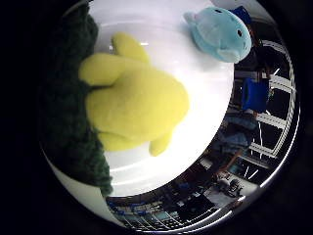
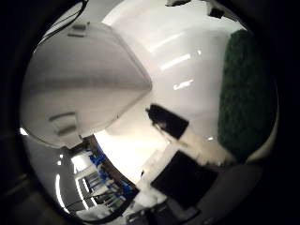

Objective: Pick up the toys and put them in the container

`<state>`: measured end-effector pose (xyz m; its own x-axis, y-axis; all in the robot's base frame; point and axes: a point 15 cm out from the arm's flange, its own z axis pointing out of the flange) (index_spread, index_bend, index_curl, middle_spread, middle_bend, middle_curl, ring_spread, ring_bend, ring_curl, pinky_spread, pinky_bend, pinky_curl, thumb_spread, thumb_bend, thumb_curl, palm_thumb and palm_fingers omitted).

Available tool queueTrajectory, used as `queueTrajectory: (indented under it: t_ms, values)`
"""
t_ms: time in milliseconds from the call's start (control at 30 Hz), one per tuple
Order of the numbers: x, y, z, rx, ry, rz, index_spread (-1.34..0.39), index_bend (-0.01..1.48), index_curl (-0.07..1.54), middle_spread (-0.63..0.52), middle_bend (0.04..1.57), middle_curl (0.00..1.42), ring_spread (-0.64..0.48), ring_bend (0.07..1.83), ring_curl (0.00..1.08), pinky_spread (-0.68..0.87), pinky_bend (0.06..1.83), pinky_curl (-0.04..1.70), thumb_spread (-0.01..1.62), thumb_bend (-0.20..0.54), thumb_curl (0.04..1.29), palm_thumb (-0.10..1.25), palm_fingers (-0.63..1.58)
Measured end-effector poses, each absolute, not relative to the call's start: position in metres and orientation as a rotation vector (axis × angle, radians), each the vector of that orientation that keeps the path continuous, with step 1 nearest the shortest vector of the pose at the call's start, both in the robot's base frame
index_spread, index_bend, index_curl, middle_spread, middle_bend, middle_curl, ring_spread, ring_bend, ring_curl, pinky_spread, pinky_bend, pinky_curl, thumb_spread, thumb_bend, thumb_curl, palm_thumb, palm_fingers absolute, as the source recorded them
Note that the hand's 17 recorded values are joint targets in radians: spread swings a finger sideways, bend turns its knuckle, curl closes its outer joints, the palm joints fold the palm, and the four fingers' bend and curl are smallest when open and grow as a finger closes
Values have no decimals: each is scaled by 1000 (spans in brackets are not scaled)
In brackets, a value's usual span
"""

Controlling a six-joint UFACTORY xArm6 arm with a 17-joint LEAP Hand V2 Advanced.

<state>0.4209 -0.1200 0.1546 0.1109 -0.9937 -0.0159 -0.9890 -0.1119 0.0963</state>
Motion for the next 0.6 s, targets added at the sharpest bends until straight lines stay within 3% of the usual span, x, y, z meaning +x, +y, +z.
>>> queueTrajectory:
  t_ms: [100,133,167,233,333,400,600]
  values:
    - [415,-120,161,2298,-2052,-107,-372,185,255,-256,579,471,-269,943,437,-438,919,376,1123,-15,303,571,1149]
    - [414,-121,165,2299,-2055,-99,-373,216,279,-256,620,493,-274,969,454,-473,947,392,1126,-15,305,579,1206]
    - [414,-123,170,2298,-2062,-87,-378,338,332,-246,720,532,-269,1000,471,-489,956,406,1130,-9,311,606,1342]
    - [411,-132,183,2285,-2093,-54,-357,580,449,-212,875,591,-255,1079,503,-452,1021,444,1137,6,332,687,1438]
    - [390,-136,186,2261,-2122,-50,-313,804,577,-179,1037,649,-231,1228,556,-368,1167,524,1131,39,382,848,1354]
    - [380,-136,194,2257,-2137,-28,-290,901,646,-164,1153,682,-215,1306,587,-315,1257,581,1109,40,425,934,1275]
    - [354,-130,233,2251,-2144,-18,-258,981,734,-138,1280,697,-193,1404,620,-238,1330,666,1062,-2,520,1021,1192]
